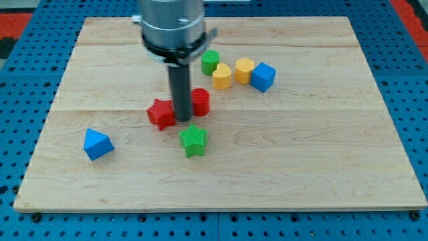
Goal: Push the red circle below the hexagon
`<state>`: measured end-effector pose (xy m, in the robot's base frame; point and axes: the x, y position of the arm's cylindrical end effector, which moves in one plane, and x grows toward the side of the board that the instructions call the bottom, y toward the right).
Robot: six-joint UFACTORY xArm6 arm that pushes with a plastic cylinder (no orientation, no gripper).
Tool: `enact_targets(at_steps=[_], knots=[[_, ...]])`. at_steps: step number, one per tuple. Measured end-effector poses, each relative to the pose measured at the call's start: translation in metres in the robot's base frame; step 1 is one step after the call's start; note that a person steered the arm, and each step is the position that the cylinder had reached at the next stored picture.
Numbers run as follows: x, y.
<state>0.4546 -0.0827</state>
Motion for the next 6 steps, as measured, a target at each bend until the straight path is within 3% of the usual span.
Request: enact_targets(at_steps=[5,6], knots=[[-0.021,0.112],[0.061,0.115]])
